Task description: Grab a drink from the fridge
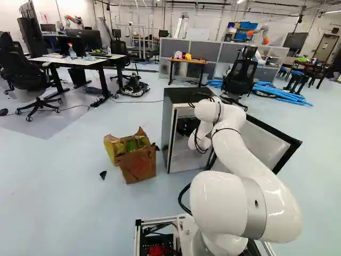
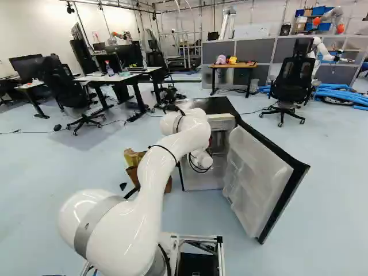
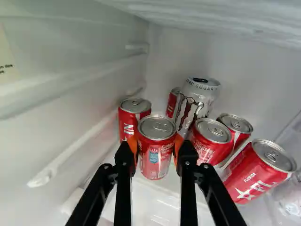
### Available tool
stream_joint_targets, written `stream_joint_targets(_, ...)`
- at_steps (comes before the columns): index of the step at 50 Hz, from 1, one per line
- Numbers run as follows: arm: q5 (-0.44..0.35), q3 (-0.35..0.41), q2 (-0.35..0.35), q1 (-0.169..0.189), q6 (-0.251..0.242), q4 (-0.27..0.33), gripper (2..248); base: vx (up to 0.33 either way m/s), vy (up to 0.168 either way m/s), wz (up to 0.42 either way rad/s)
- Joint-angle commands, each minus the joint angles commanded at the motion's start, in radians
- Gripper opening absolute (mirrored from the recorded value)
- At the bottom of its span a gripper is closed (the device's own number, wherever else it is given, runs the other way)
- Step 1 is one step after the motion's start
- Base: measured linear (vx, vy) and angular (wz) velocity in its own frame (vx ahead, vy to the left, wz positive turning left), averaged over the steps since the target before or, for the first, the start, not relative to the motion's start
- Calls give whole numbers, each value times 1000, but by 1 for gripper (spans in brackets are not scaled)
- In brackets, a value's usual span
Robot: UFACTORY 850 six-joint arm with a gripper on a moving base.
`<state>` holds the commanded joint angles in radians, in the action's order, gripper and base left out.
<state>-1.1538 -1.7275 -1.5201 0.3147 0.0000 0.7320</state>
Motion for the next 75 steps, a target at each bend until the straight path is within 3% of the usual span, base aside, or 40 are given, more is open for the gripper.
stream_joint_targets(18, 0, 18, 10, 2, 0, 0, 96, 0, 0, 0)
stream_joint_targets(47, 0, 128, 68, 12, 0, 0, 96, 0, 0, 0)
stream_joint_targets(75, 0, 322, 215, 33, 0, 0, 96, 0, 0, 0)
